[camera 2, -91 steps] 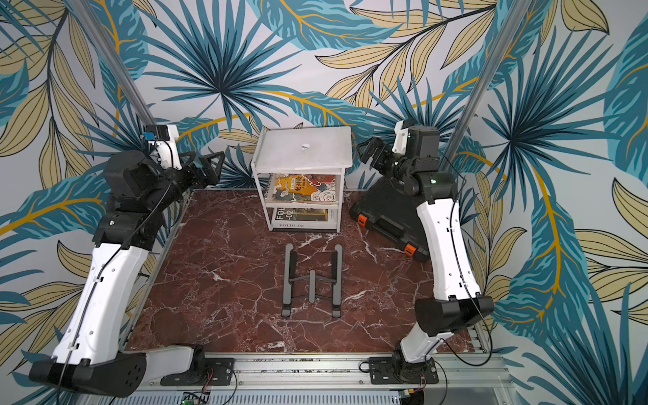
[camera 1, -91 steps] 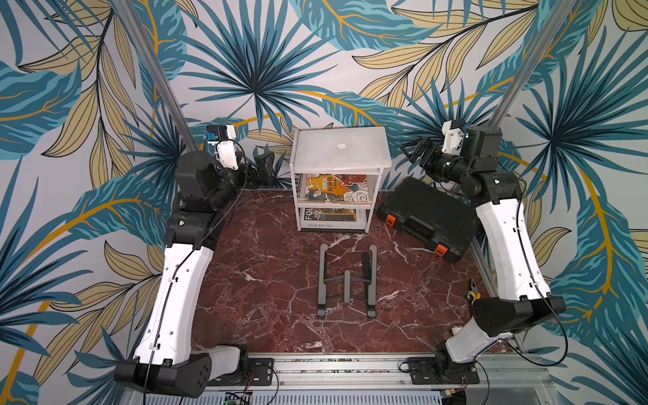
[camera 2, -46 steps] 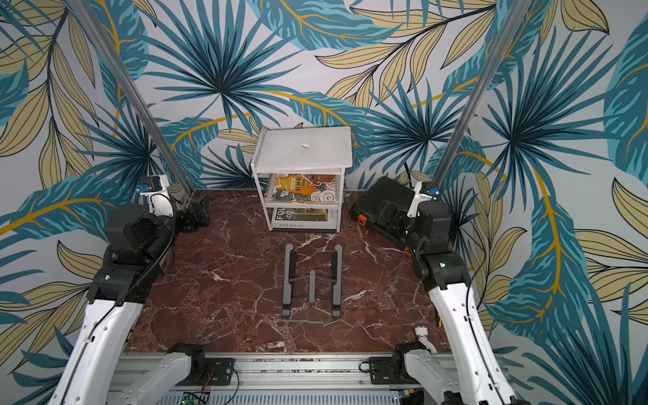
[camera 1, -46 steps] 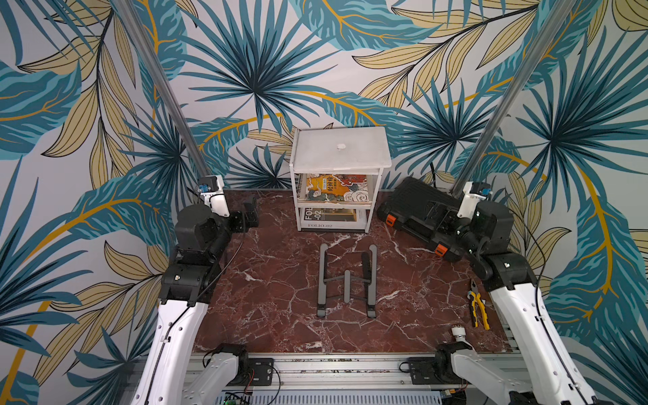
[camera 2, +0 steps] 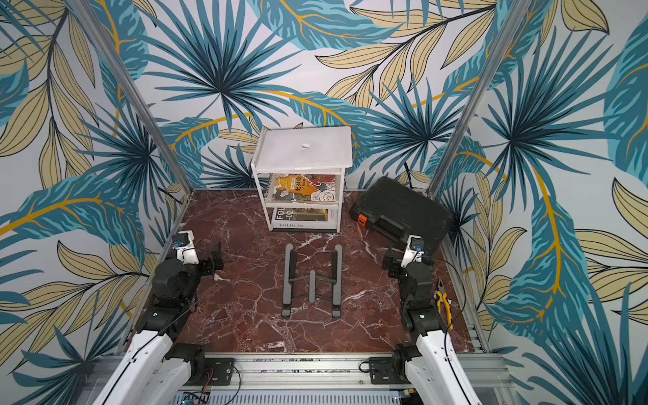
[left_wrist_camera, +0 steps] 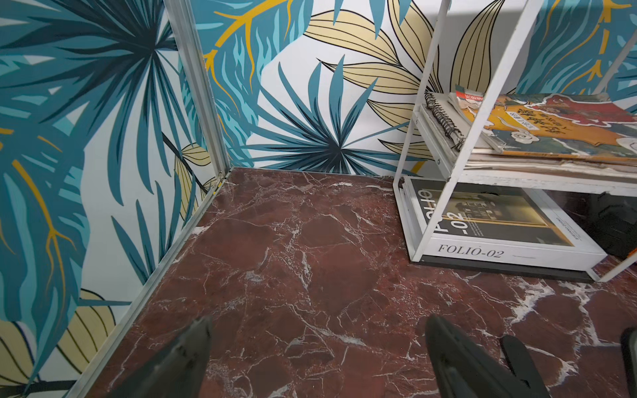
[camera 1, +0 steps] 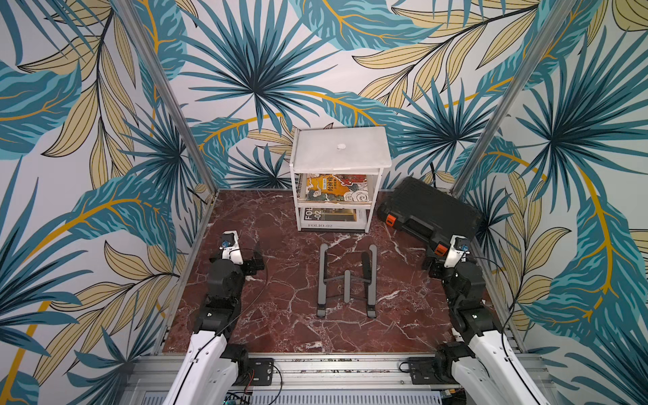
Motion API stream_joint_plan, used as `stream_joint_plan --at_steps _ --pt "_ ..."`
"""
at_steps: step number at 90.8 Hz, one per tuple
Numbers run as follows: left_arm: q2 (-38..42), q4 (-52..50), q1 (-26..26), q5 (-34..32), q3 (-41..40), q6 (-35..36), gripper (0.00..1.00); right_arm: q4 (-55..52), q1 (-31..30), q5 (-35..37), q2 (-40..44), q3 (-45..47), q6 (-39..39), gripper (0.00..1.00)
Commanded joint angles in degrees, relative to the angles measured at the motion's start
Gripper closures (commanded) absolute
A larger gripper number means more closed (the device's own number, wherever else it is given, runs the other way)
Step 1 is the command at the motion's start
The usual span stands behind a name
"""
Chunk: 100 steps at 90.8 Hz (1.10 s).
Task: Close the laptop lid and set it aside
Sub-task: Reset both arms
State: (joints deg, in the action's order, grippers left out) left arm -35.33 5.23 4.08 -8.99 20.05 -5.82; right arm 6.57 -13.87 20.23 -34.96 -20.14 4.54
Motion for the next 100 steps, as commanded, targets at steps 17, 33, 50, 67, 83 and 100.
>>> stream_joint_plan --at_steps 17,33,50,67,83,100 --pt "2.1 20.3 0.1 -7.6 -13.6 4.6 0.00 12.6 0.0 11.7 -0.1 9.2 0.0 0.01" --pt "-0.4 27.7 0.2 -6.9 -17.6 8.0 0.00 27.6 0.0 13.7 -6.0 14.8 -3.8 0.01" --pt "-11.6 38.9 -0.1 -6.3 -18.6 8.6 0.00 42.4 0.4 16.0 -20.5 13.5 -5.4 0.01" --pt "-27.8 56.7 -0.3 -1.2 -18.3 9.7 0.00 56.8 1.1 12.6 -36.1 11.8 -3.7 0.01" --pt "-43.5 72.4 -0.5 -1.0 -16.7 9.0 0.00 59.2 1.9 13.2 -37.5 12.4 -4.0 0.01" --pt "-57.1 75.5 -0.4 -0.3 -10.5 9.4 0.00 56.8 2.5 11.9 -38.8 10.3 -4.7 0.01"
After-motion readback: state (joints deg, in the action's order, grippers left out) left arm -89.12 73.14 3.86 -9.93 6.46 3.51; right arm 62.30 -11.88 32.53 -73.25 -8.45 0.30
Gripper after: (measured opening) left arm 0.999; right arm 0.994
